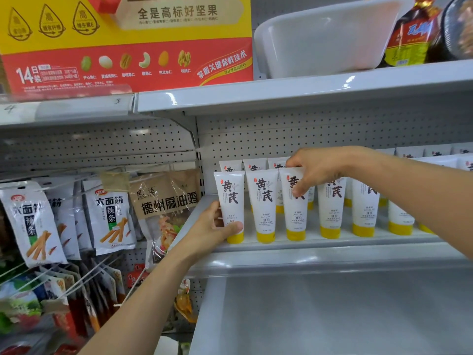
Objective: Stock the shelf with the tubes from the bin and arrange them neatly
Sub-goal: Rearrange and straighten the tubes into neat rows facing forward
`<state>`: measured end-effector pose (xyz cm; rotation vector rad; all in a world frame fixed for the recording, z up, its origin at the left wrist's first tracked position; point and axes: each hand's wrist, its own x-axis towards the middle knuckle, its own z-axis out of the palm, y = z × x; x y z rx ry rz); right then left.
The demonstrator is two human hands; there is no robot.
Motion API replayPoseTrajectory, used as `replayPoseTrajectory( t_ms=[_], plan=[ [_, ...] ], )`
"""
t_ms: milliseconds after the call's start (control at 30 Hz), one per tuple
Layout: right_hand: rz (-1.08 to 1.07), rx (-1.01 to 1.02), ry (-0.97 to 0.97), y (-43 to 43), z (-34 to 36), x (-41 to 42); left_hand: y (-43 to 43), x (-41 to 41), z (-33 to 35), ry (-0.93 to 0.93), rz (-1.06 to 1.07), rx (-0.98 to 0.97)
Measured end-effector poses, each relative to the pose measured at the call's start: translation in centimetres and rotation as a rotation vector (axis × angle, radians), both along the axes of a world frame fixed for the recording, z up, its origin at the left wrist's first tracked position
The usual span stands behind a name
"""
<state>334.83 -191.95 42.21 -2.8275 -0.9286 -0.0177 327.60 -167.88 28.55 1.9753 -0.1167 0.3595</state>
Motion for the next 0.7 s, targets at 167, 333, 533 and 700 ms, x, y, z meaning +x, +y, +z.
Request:
replayPoseTrajectory(
  t_ms=[167,333,533,700],
  plan=[
    [-0.019,0.117,-0.263,-0.7,-1.4,-1.9,-1.3,-1.4,0.0,-0.119,0.168,0.092],
    [-0.072,0.321,-0.581,-1.9,-4.5,-5.5,-1.8,-2.8,-0.3,-0.260,0.457,0.151],
    [-0.075,0.355,-0.638,-4.3,-11.8,-8.8,-5.1,-5.4,-1.5,-0.357,0.387,0.056],
    [-0.159,0.404,-0.489,-7.7,-15.1,-8.7,-8.7,-5.9,-2.8,-0.346,0.244,0.041]
  ],
)
